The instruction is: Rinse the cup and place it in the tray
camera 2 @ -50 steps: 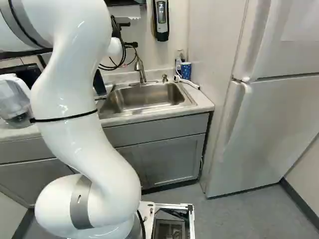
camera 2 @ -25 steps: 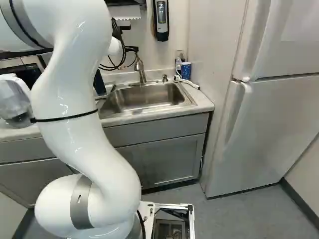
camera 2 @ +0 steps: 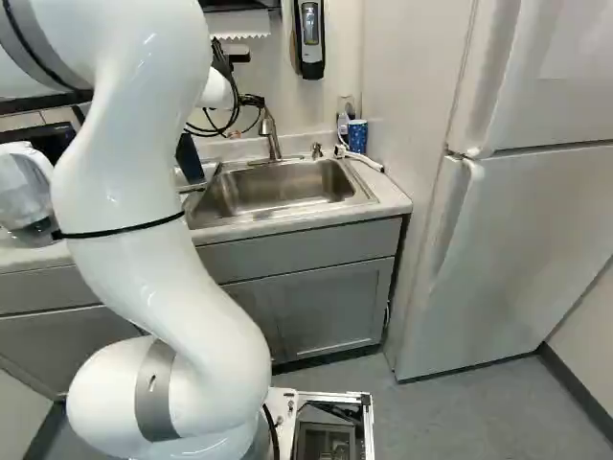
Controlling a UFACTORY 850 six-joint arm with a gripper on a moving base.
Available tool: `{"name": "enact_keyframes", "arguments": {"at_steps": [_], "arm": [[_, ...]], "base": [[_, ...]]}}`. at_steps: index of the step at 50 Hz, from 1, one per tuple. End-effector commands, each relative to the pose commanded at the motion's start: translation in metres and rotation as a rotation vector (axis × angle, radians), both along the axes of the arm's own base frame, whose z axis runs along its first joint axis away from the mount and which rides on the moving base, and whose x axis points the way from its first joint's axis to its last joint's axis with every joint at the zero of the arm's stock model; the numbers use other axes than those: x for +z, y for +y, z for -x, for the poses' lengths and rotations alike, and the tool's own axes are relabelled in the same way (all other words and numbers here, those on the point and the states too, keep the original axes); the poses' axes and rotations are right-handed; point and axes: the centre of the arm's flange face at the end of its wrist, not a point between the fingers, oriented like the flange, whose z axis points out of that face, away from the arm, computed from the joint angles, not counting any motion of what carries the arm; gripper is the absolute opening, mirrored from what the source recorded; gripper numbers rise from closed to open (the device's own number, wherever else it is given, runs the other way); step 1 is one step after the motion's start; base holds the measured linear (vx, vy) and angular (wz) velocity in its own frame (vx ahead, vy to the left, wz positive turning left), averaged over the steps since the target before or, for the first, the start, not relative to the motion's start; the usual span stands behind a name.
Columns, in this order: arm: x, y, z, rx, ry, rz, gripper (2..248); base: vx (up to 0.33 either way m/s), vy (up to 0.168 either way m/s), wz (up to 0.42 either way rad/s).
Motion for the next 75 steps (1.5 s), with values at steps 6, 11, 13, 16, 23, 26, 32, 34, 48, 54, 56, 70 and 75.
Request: {"name": "enact_keyframes", "arguments": {"at_steps": [6, 11, 13, 16, 23, 26, 32, 34, 48, 54, 56, 70, 75], "arm": [[0.0, -0.001, 0.004, 0.0, 0.002, 0.0, 247], [0.001, -0.003, 0.008, -0.001, 0.003, 0.001, 247], [0.001, -0.004, 0.01, -0.002, 0.004, 0.001, 247], [0.001, -0.006, 0.014, -0.004, 0.005, 0.001, 247], [0.002, -0.012, 0.024, -0.01, 0.009, 0.002, 247], [0.002, -0.016, 0.029, -0.014, 0.01, 0.002, 247], [0.003, -0.024, 0.038, -0.024, 0.013, 0.003, 247], [0.003, -0.026, 0.042, -0.027, 0.014, 0.003, 247], [0.004, -0.046, 0.064, -0.052, 0.022, 0.004, 247], [0.003, -0.054, 0.074, -0.064, 0.04, 0.008, 247], [0.002, -0.057, 0.078, -0.068, 0.049, 0.009, 247], [-0.003, -0.075, 0.103, -0.094, 0.122, 0.022, 247], [-0.007, -0.082, 0.112, -0.102, 0.162, 0.028, 247]], "base": [[0.0, 0.0, 0.0], [0.0, 0.0, 0.0], [0.0, 0.0, 0.0], [0.0, 0.0, 0.0], [0.0, 0.0, 0.0], [0.0, 0.0, 0.0], [0.0, 0.0, 0.0], [0.0, 0.0, 0.0], [0.0, 0.0, 0.0], [0.0, 0.0, 0.0], [0.0, 0.0, 0.0], [0.0, 0.0, 0.0], [0.0, 0.0, 0.0]]}}
